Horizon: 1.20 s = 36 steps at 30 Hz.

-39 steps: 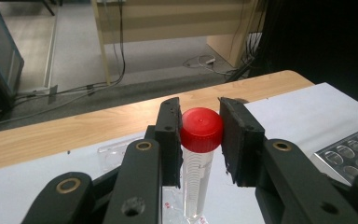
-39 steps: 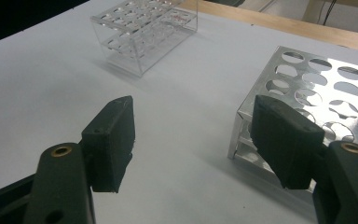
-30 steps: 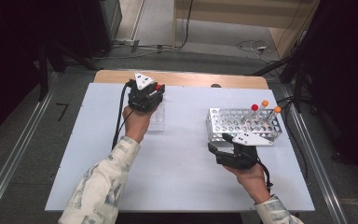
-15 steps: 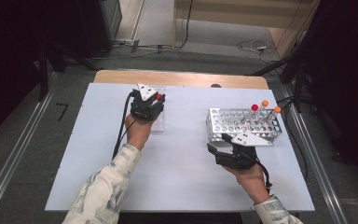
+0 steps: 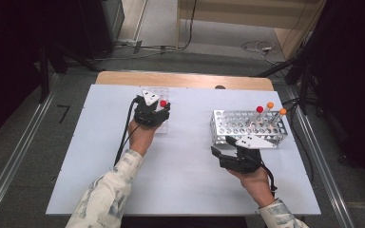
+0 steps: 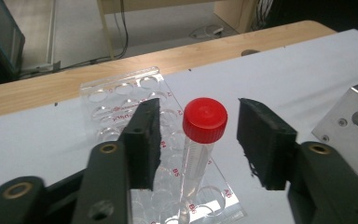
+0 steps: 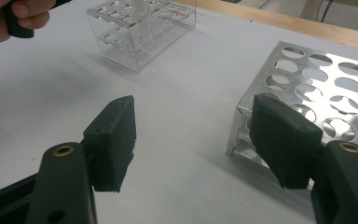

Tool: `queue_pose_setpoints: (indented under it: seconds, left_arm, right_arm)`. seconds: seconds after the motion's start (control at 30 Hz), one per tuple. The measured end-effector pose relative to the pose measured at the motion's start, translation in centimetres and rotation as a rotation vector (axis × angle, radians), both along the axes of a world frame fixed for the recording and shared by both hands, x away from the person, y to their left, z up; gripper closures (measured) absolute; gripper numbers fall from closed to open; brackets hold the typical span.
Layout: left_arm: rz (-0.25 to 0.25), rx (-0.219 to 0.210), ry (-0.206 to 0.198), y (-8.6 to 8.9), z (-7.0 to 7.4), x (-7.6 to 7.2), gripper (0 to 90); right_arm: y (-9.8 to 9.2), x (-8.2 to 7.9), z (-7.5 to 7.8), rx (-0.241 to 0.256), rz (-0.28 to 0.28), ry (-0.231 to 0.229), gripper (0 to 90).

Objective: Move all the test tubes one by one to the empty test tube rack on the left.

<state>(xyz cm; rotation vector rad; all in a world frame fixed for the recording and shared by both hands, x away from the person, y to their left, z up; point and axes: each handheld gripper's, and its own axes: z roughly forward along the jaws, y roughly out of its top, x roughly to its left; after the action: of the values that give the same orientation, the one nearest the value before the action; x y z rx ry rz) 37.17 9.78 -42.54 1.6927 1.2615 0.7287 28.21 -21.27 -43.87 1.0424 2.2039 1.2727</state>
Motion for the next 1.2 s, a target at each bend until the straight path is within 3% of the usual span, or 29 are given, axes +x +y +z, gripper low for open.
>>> queue_pose_setpoints:
  seconds: [0.13,0.43,0.73,1.2]
  left_arm:
    - [-0.014,-0.053,0.006,0.6,0.5,-0.5,39.5]
    - [-0.033,-0.124,0.01,1.9,1.4,-3.2,18.3]
    - [-0.054,-0.17,-0.016,3.3,1.7,-6.0,15.3]
    - [-0.041,-0.162,-0.02,5.0,1.6,-8.0,14.3]
  right_arm:
    - [-0.2,0.1,-0.1,0.002,-0.015,-0.002,30.8]
    - [-1.3,0.6,0.2,0.011,-0.08,-0.017,31.3]
    - [-3.5,1.3,0.7,0.025,-0.166,-0.037,31.7]
    - [-5.7,2.4,0.7,0.015,-0.278,-0.062,33.5]
